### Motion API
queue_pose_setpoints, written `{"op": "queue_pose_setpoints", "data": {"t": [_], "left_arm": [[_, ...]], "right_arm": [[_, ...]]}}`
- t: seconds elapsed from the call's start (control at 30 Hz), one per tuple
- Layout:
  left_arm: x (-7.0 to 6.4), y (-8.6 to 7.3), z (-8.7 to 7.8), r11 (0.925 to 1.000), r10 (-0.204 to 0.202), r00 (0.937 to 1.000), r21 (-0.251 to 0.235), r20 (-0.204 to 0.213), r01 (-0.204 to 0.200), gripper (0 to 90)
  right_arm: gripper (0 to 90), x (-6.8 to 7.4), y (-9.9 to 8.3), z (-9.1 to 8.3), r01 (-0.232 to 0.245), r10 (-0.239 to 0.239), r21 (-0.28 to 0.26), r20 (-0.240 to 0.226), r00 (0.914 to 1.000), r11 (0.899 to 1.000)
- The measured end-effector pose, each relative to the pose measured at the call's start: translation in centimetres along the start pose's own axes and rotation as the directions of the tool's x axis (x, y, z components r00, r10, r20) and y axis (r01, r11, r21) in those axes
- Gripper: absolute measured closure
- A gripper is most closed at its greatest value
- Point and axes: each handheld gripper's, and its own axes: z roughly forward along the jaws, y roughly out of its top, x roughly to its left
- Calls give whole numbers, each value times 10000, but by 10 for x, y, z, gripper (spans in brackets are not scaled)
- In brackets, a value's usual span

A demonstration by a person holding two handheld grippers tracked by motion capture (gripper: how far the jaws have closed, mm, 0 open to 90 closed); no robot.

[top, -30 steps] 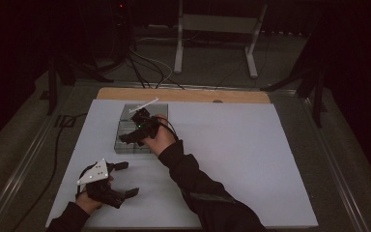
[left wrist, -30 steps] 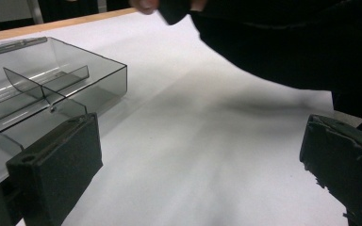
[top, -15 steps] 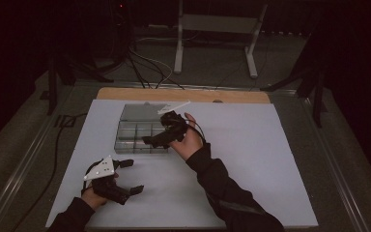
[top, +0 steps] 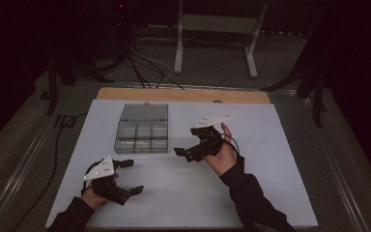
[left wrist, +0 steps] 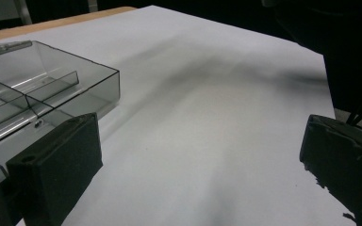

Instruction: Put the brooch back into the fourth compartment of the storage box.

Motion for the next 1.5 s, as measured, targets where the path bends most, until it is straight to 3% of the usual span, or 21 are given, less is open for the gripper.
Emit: {"op": "queue_pose_setpoints", "data": {"t": [0.17,0.23,0.83,1.0,1.3,1.5], "left_arm": [[-1,0,-1,10000,25,10000,0,-70,-25,13],[-2,0,-2,10000,31,10000,-29,-67,-31,13],[-1,-1,-2,10000,20,10000,20,-77,-20,13],[-1,-1,-2,10000,24,10000,29,-82,-24,13],[-2,-1,-2,10000,54,10000,56,-77,-54,13],[-1,-1,-2,10000,49,9999,66,-100,-49,13]], "right_arm": [[0,-7,-19,-18,-96,98,-135,208,9997,9999],[0,-12,-36,-32,-343,352,-439,195,9992,9984],[0,-24,-141,-94,-780,820,-381,1177,9897,9962],[0,-25,-158,-108,-1002,1052,-415,1451,9838,9941],[0,-28,-191,-133,-1696,1785,-595,2156,9600,9837],[0,-28,-197,-136,-1702,1790,-579,2304,9565,9837]]}}
